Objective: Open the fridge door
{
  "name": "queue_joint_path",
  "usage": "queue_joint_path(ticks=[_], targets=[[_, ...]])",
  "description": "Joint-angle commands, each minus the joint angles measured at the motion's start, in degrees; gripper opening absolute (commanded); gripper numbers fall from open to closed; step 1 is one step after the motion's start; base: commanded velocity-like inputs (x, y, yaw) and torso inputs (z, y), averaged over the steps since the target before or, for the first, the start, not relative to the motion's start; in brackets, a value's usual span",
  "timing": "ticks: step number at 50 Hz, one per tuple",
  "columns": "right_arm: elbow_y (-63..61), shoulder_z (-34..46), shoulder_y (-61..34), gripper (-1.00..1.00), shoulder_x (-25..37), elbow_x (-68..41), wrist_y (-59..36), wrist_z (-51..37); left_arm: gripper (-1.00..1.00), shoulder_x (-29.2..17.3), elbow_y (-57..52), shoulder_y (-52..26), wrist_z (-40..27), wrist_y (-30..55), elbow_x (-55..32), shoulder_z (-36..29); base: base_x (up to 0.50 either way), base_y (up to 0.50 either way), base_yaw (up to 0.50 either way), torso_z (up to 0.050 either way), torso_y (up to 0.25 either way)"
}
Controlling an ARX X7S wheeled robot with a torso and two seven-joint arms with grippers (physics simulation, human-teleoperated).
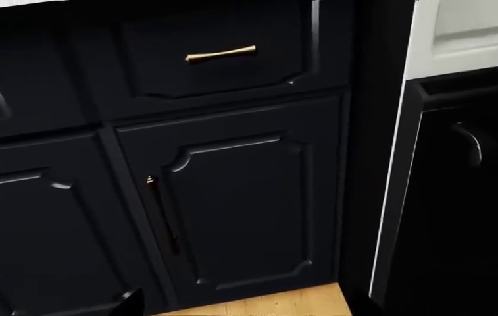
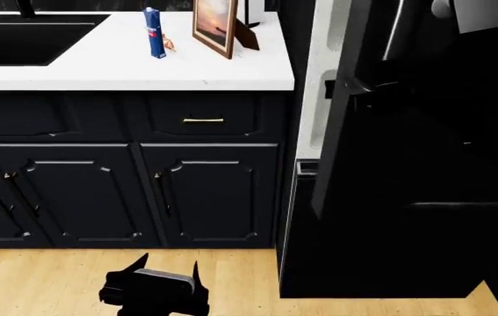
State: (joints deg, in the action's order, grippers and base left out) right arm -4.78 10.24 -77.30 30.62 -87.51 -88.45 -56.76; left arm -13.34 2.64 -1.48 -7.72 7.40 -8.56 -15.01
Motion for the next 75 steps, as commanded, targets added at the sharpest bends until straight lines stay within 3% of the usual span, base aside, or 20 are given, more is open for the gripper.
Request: queue_joint_path(ticks=[1,16,33,63,64,75], targets=[[-11.0,-1.0,-3.8,-1.00,7.3,-24.5,4.7,-15.3,1.00,0.3,1.4,-0.9,0.2,-0.1,0.4,-1.3,0.00,0.00,0.00,0.000,0.009],[-16.7,-3.8,-0.3,-1.00,17.1,-32.4,8.9,-19.0,1.00,0.4,1.9,-1.4,-0.1,0.2,0.6,-2.3,0.00,0.00,0.00,0.003,0.009],[-21.3,-12.7,7.3,-1.00,27.6,-37.0,12.5,-19.4,1.00,0.4,2.6,-2.0,-0.4,0.2,1.2,-3.4,0.00,0.00,0.00,0.003,0.009],[-23.8,-20.6,16.4,-1.00,28.2,-35.5,14.2,-15.8,1.00,0.0,1.5,-1.3,-1.6,0.1,1.1,-4.2,0.00,0.00,0.00,0.002,0.006],[-23.7,-20.7,16.7,1.00,28.2,-35.8,14.5,-15.7,1.00,-0.1,1.3,-1.2,-1.6,0.2,1.0,-4.3,0.00,0.00,0.00,0.010,0.010],[-23.8,-20.0,17.7,1.00,28.7,-38.5,16.3,-15.5,1.00,-0.4,0.5,-1.0,-1.8,0.5,0.9,-4.6,0.00,0.00,0.00,0.000,0.000]])
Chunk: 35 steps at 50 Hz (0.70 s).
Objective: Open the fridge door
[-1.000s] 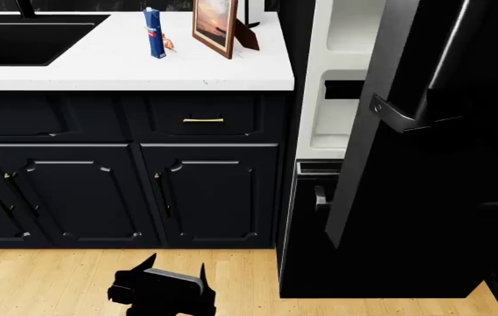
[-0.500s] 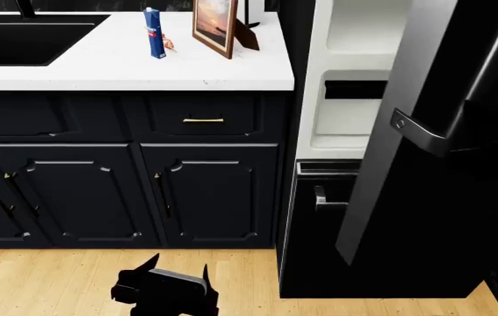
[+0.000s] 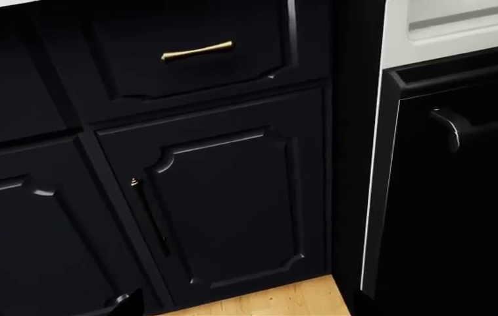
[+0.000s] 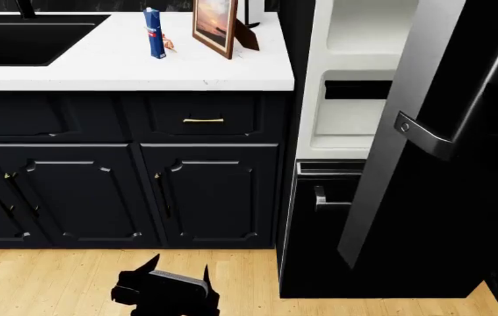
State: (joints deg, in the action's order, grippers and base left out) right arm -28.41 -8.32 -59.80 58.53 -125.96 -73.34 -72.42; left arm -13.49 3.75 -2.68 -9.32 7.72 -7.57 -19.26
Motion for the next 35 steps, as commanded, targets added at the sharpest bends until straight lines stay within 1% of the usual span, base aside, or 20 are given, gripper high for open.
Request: queue_joint_path(ticks=[1,6,13,18,28,31,35], targets=[[-0.3,-1.5,0.4,1.00,0.9,-0.1,1.3,0.2,1.00,-0.3,-0.6,0.2,-0.2,0.2,-0.1,-0.4,0.00,0.00,0.00,0.000,0.000],[-0.7,-1.2,0.7,1.00,1.4,-1.2,2.0,0.0,1.00,-0.3,-0.2,-0.1,-0.2,0.2,-0.2,-0.5,0.00,0.00,0.00,0.000,0.000],[-2.6,-2.2,3.5,1.00,1.8,-3.4,3.8,-1.0,1.00,-0.3,0.7,-0.4,-0.2,-0.1,-0.2,-0.8,0.00,0.00,0.00,0.000,0.000],[-4.8,-3.3,5.9,1.00,3.5,-6.0,5.3,-2.5,1.00,-0.2,1.1,-0.6,-0.1,-0.3,-0.3,-0.9,0.00,0.00,0.00,0.000,0.000],[-9.8,-11.0,12.1,1.00,9.4,-14.3,8.7,-7.1,1.00,-0.3,1.1,-0.8,-0.1,-0.2,-0.7,-1.2,0.00,0.00,0.00,0.000,0.000],[-11.3,-13.5,13.1,1.00,12.0,-17.7,9.9,-8.8,1.00,-0.4,1.2,-0.9,-0.1,-0.3,-0.7,-1.2,0.00,0.00,0.00,0.000,0.000],[-12.9,-19.3,16.3,1.00,13.6,-22.7,10.0,-12.5,1.00,-0.3,1.3,-0.9,-0.1,-0.3,-0.8,-1.4,0.00,0.00,0.00,0.000,0.000]])
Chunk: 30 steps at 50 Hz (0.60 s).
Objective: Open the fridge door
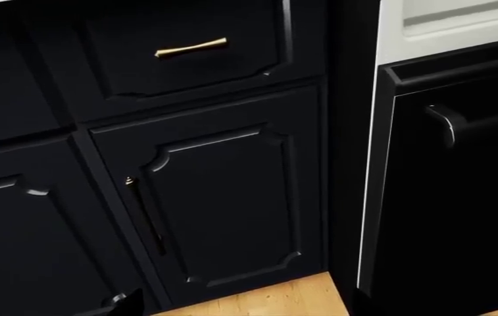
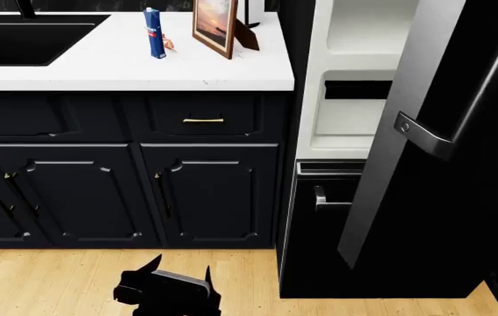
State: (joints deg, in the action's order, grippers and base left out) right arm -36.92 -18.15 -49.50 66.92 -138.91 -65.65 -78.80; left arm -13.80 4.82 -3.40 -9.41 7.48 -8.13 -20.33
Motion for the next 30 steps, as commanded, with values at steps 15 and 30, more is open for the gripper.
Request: queue_joint_path(ticks=[15,30], targets=[[-23.1,-8.1,5.1,1.00,23.0,-5.2,10.7,5.0,1.00,-0.4,-1.0,0.4,-0.6,0.2,0.2,-1.1,0.00,0.00,0.00,0.000,0.000],[-23.1,111.9,-83.8,1.00,-10.7,21.5,11.0,-11.2,1.00,-0.8,-1.0,0.6,-1.0,0.0,0.0,-1.3,0.00,0.00,0.00,0.000,0.000]])
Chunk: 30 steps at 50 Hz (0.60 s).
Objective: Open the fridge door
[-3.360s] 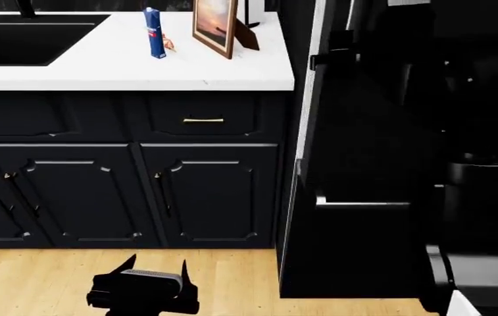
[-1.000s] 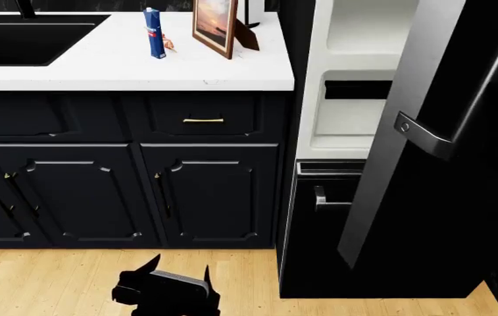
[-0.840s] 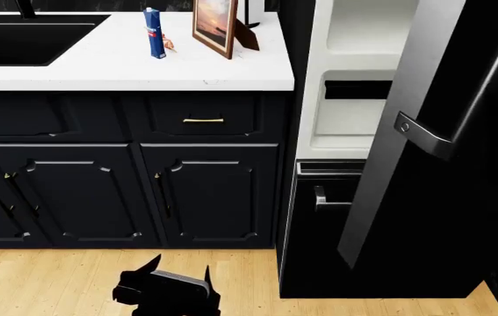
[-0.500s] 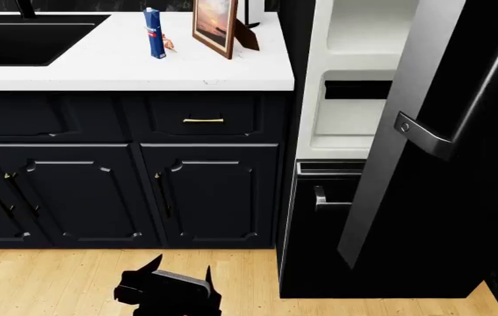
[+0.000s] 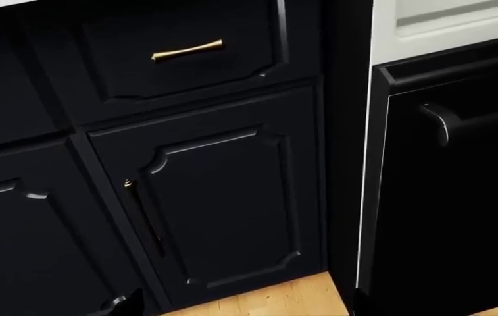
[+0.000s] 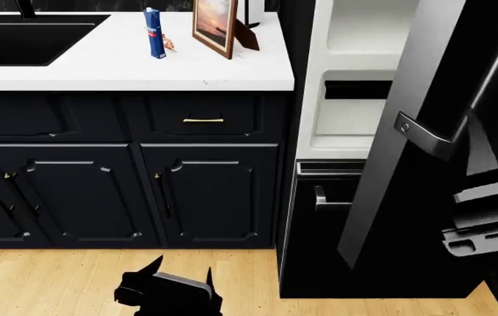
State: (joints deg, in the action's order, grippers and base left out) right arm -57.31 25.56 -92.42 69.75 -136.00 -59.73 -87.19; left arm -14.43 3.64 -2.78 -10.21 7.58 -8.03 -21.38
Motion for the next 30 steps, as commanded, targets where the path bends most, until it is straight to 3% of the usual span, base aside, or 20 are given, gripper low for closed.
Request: queue_joint_path(ticks=[1,6,21,25,30], targets=[[-2.7,76.8,-41.5,1.00,-15.3,21.0,7.1,-2.8,1.00,-0.1,0.4,0.0,-0.2,-0.2,-0.1,-0.3,0.00,0.00,0.00,0.000,0.000],[-2.7,91.9,-42.5,1.00,-23.0,29.8,16.3,-2.8,1.00,-0.1,0.9,-0.2,-0.1,-0.3,-0.4,-0.3,0.00,0.00,0.00,0.000,0.000],[-0.6,113.1,-42.0,1.00,-41.3,43.5,39.2,-2.8,1.00,-0.3,1.8,-0.2,-0.3,-0.9,-1.2,0.1,0.00,0.00,0.00,0.000,0.000],[2.3,113.5,-38.9,1.00,-44.8,45.4,41.7,-2.7,1.00,-0.4,2.1,-0.1,-0.5,-1.1,-1.5,0.3,0.00,0.00,0.00,0.000,0.000],[8.7,111.5,-37.2,1.00,-45.4,49.4,42.4,4.2,1.00,-0.5,2.1,-0.1,-0.7,-1.1,-1.6,0.3,0.00,0.00,0.00,0.000,0.000]])
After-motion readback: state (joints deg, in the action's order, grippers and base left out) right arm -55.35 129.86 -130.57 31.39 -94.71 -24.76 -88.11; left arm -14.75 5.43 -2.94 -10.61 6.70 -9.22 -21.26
